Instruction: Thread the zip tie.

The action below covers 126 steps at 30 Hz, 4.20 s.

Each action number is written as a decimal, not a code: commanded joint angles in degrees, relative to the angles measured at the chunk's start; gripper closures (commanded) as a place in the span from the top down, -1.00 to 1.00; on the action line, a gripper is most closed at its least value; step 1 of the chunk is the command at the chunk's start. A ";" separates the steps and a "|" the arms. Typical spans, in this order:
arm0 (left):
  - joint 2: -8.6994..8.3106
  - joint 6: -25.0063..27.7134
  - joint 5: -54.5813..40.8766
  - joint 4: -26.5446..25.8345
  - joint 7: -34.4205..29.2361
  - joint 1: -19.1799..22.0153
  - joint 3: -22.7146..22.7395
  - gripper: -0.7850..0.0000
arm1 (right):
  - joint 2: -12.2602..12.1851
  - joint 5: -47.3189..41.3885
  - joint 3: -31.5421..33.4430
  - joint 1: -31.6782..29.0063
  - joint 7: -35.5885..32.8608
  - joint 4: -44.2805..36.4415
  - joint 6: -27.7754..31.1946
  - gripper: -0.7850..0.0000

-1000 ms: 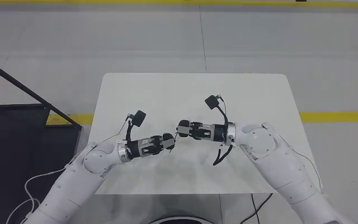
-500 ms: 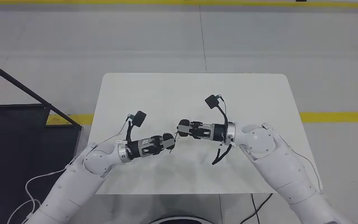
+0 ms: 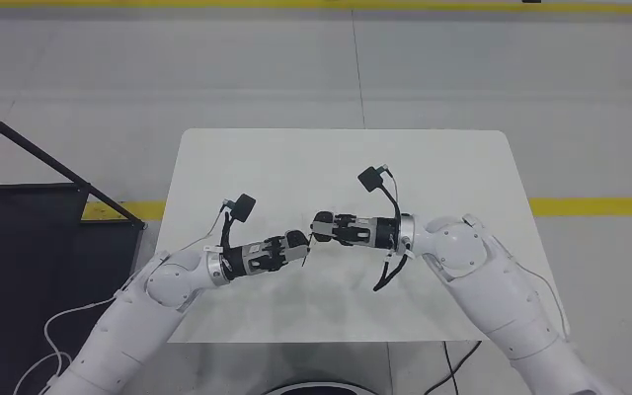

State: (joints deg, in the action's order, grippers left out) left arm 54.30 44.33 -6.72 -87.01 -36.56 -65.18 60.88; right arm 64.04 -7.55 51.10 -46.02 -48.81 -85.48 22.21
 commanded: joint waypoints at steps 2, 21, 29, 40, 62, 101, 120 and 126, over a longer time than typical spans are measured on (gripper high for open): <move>0.10 0.12 0.15 -0.04 0.11 -0.06 0.12 -0.12 | 0.21 0.24 -0.28 0.36 -0.40 0.01 -0.42 -1.00; 0.84 0.19 1.04 0.35 0.64 0.08 0.25 -0.90 | 1.26 0.79 -1.08 1.47 -1.74 0.92 -1.39 -1.00; 1.01 0.18 1.18 0.54 0.47 -0.09 0.58 -1.00 | 1.60 0.71 -1.06 1.61 -2.08 1.54 -1.36 -1.00; 1.40 1.40 -1.88 1.28 4.63 -0.79 2.42 -1.00 | 0.68 -1.00 3.33 -1.92 -2.36 1.07 2.60 0.62; 2.76 1.48 2.91 -1.05 10.87 -1.57 3.33 -1.00 | 1.46 14.69 0.05 -6.68 7.47 -2.67 9.30 0.05; 4.04 1.55 2.53 -0.01 9.33 -1.70 4.53 -1.00 | 3.39 12.34 -1.95 -4.06 6.07 0.59 8.26 -1.00; 4.27 2.42 1.62 1.65 9.02 -2.09 6.66 0.63 | 3.33 10.15 -0.47 -4.47 3.27 0.79 9.53 -1.00; 3.96 4.32 1.31 2.20 6.52 -2.60 7.83 0.36 | 3.02 9.29 0.20 -4.10 -0.26 0.85 10.60 -1.00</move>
State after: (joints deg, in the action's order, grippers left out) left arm 58.30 48.44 -5.32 -84.92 -29.62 -67.74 68.61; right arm 67.10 1.72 51.25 -50.17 -48.52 -84.60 32.60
